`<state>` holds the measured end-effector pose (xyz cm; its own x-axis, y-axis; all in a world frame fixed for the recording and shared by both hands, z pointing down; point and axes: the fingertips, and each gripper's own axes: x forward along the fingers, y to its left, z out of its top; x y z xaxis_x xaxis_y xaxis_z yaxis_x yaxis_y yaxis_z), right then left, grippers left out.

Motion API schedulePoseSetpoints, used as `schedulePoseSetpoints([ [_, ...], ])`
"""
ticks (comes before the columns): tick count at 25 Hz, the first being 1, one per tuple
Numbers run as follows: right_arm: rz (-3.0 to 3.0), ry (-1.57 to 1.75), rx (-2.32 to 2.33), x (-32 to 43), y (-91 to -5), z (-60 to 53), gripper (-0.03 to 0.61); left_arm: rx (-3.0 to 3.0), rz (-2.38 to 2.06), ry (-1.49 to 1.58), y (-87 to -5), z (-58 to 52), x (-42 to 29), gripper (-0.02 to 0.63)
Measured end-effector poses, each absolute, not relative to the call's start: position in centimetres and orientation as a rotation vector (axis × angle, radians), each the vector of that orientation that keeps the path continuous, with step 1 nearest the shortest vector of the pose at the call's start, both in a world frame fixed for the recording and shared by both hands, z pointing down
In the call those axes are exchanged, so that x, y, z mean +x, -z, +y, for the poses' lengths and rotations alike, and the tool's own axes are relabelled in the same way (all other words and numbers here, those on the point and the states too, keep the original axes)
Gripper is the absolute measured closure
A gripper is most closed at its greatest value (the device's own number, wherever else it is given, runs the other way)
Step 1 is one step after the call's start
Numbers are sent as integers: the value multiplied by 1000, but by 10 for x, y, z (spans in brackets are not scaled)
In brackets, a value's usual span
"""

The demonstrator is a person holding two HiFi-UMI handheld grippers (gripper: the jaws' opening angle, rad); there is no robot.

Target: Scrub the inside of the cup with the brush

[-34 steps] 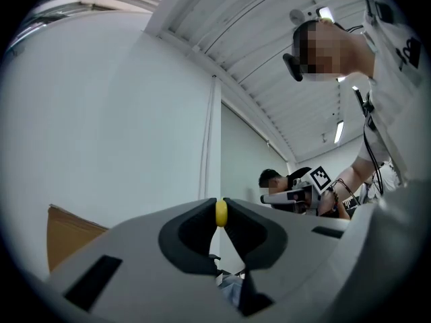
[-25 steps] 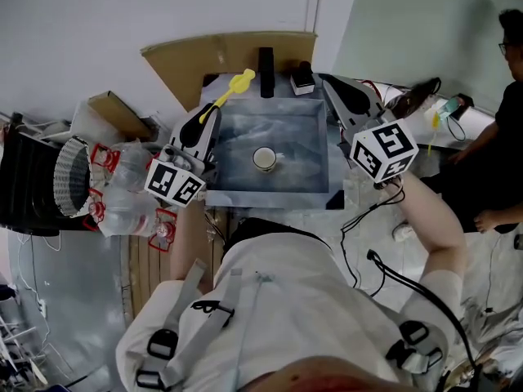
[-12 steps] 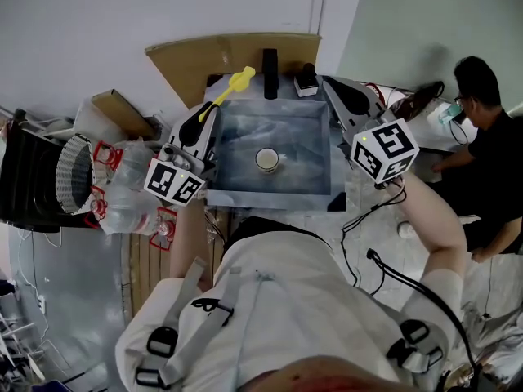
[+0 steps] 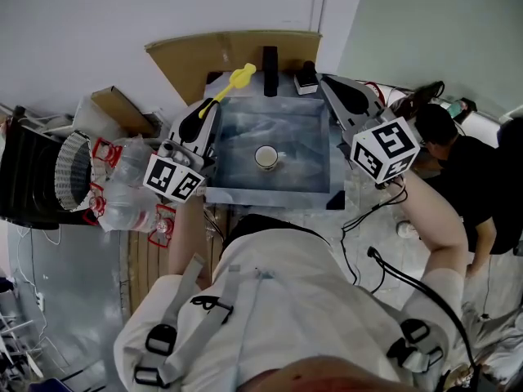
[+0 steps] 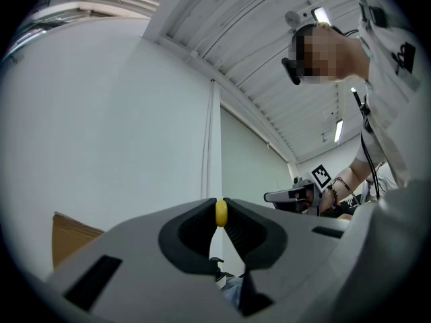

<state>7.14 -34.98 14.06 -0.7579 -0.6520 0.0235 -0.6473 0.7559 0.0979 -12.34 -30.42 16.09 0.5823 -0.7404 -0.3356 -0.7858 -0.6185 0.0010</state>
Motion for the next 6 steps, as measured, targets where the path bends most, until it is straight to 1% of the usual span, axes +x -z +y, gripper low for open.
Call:
schedulePoseSetpoints([
  [6, -2891, 127, 1059, 72, -142, -347, 563, -2665, 1287, -459, -162, -303, -121, 578],
])
